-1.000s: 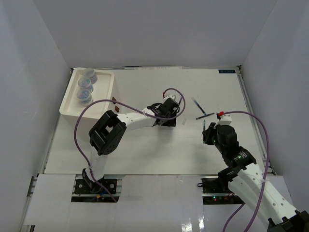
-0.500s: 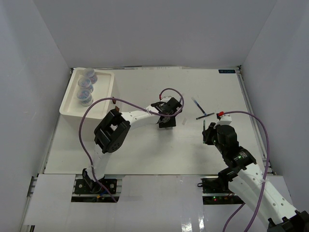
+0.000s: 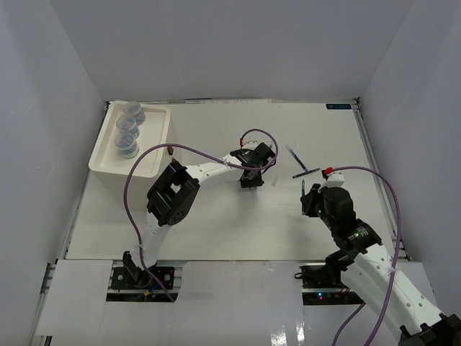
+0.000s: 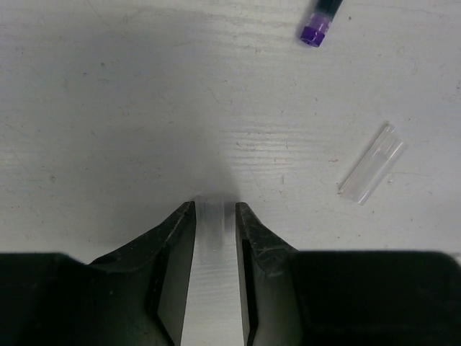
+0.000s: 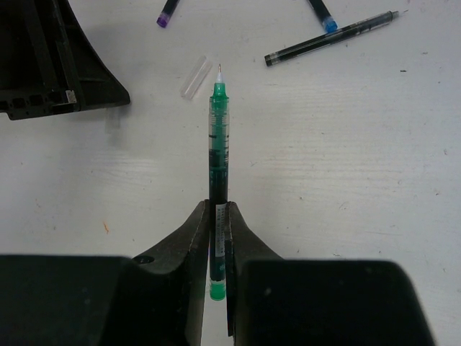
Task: Sort the stationery into containers
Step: Close the pen cap on the pen.
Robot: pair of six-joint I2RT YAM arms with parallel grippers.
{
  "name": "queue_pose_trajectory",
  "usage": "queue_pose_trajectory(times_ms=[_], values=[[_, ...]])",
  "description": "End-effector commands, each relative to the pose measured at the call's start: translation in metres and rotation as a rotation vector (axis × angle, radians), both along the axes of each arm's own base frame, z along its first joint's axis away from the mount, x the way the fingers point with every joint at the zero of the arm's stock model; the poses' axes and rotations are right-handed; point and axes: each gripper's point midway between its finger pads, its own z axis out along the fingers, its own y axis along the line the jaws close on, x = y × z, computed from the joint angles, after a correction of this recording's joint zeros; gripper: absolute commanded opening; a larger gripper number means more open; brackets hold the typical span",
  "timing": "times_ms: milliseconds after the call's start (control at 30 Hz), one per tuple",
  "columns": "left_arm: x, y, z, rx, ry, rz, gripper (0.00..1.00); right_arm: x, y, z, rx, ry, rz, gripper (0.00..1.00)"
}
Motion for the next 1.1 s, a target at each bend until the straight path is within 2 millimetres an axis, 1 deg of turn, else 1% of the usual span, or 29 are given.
queue_pose_trajectory(times_ms=[0,133,233,267,300,333,367,400,433,467,500,533,567,600,633,700,733,767,800,833,867,900,933,967,1000,1067], values=[[-0.004,0.009,-0.015,0.046,0.031,0.016,0.38,0.006,0.004,0.01,0.013,-0.047,0.017,0.09],[-0.007,0.011,-0.016,0.046,0.04,0.015,0.27,0.006,0.006,0.009,0.01,-0.042,0.029,0.09],[-0.005,0.011,-0.006,0.037,0.019,0.015,0.22,0.005,0.011,0.009,0.017,-0.041,0.06,0.09],[-0.003,0.01,0.003,0.024,0.001,0.013,0.2,0.005,0.013,0.01,0.015,-0.046,0.079,0.09],[-0.004,0.012,0.005,0.026,-0.007,0.005,0.19,0.005,0.018,0.012,0.021,-0.054,0.104,0.09],[-0.001,0.01,0.011,0.014,-0.027,0.003,0.18,0.002,0.027,0.013,0.037,-0.053,0.16,0.09],[0.003,0.008,0.026,-0.01,-0.065,-0.012,0.17,0.002,0.032,0.015,0.035,-0.065,0.199,0.09],[0.003,0.007,0.035,-0.023,-0.08,-0.012,0.17,0.001,0.038,0.016,0.04,-0.07,0.237,0.09],[0.008,0.006,0.044,-0.038,-0.118,-0.032,0.16,-0.004,0.049,0.021,0.065,-0.073,0.306,0.09],[0.01,0.005,0.054,-0.053,-0.146,-0.043,0.16,-0.004,0.053,0.023,0.063,-0.08,0.333,0.09],[0.012,0.004,0.078,-0.092,-0.195,-0.055,0.16,-0.004,0.056,0.023,0.067,-0.076,0.351,0.09],[0.015,0.004,0.085,-0.106,-0.239,-0.083,0.16,-0.004,0.063,0.03,0.088,-0.096,0.385,0.09],[0.016,0.004,0.096,-0.129,-0.275,-0.097,0.16,-0.003,0.067,0.033,0.096,-0.104,0.402,0.09],[0.022,0.002,0.129,-0.2,-0.356,-0.101,0.16,-0.002,0.071,0.034,0.103,-0.103,0.42,0.08],[0.02,0.01,0.128,-0.189,-0.372,-0.125,0.16,-0.002,0.079,0.043,0.128,-0.13,0.462,0.08],[0.024,0.018,0.147,-0.234,-0.424,-0.134,0.16,-0.001,0.089,0.046,0.146,-0.134,0.502,0.08],[0.027,0.02,0.176,-0.294,-0.491,-0.134,0.16,-0.004,0.097,0.048,0.16,-0.139,0.539,0.08],[0.024,0.026,0.174,-0.299,-0.497,-0.162,0.16,0.0,0.103,0.059,0.173,-0.182,0.556,0.08],[0.03,0.034,0.202,-0.358,-0.57,-0.153,0.17,-0.002,0.111,0.056,0.174,-0.171,0.587,0.08],[0.031,0.04,0.21,-0.38,-0.596,-0.161,0.17,-0.001,0.117,0.058,0.176,-0.179,0.603,0.08],[0.029,0.047,0.205,-0.383,-0.6,-0.165,0.17,0.001,0.124,0.067,0.185,-0.214,0.619,0.08],[0.033,0.055,0.214,-0.415,-0.625,-0.159,0.17,-0.001,0.133,0.063,0.181,-0.207,0.647,0.08],[0.035,0.06,0.221,-0.436,-0.646,-0.153,0.17,0.001,0.137,0.064,0.176,-0.222,0.649,0.08],[0.033,0.067,0.227,-0.445,-0.659,-0.143,0.17,0.004,0.143,0.072,0.184,-0.257,0.656,0.08],[0.036,0.076,0.23,-0.44,-0.672,-0.121,0.17,0.004,0.151,0.071,0.179,-0.259,0.668,0.08],[0.035,0.085,0.235,-0.426,-0.694,-0.102,0.17,0.01,0.161,0.077,0.189,-0.304,0.671,0.08]])
